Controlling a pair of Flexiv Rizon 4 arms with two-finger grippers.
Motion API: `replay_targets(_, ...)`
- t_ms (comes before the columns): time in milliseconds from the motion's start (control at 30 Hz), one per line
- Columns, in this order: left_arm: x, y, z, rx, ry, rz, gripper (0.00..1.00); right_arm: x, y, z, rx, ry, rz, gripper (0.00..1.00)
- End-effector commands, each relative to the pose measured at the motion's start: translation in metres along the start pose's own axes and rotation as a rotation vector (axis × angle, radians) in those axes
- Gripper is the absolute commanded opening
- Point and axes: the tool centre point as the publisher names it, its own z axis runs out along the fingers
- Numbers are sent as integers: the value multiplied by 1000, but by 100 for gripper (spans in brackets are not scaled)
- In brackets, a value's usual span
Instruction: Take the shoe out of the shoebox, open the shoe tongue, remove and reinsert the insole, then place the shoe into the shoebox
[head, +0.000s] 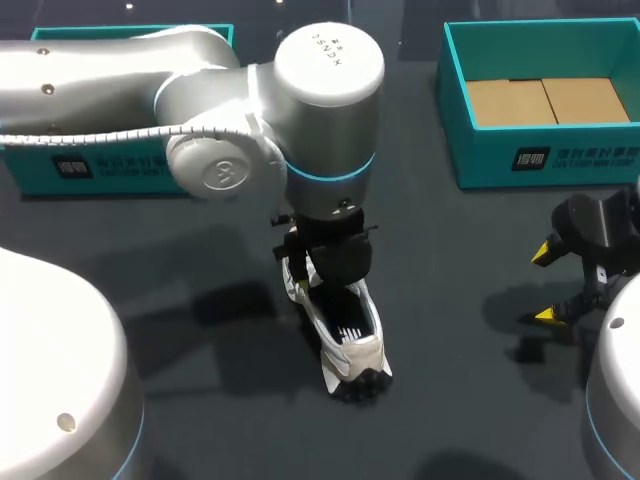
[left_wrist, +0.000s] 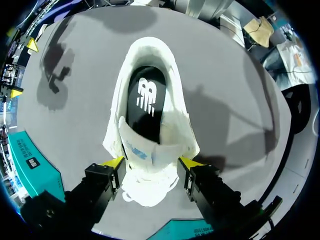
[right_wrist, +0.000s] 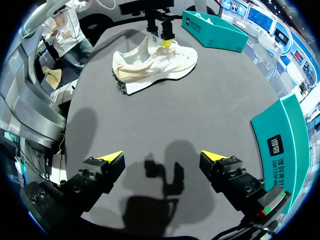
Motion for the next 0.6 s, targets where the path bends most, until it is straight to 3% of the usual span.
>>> replay_targets(33, 10, 8, -9, 16, -16, 4, 67, 2, 0, 0, 3, -4, 1, 100)
replay_targets(333, 13, 15, -25, 26, -38, -6, 65, 2, 0, 0, 3, -4, 1, 100)
replay_targets(433, 14, 20, -35, 24, -50, -7, 49, 2, 0, 0, 3, -4, 1, 100)
replay_targets(600, 13, 34, -49, 44, -69, -11, 40, 2, 0, 0, 3, -4, 1, 100)
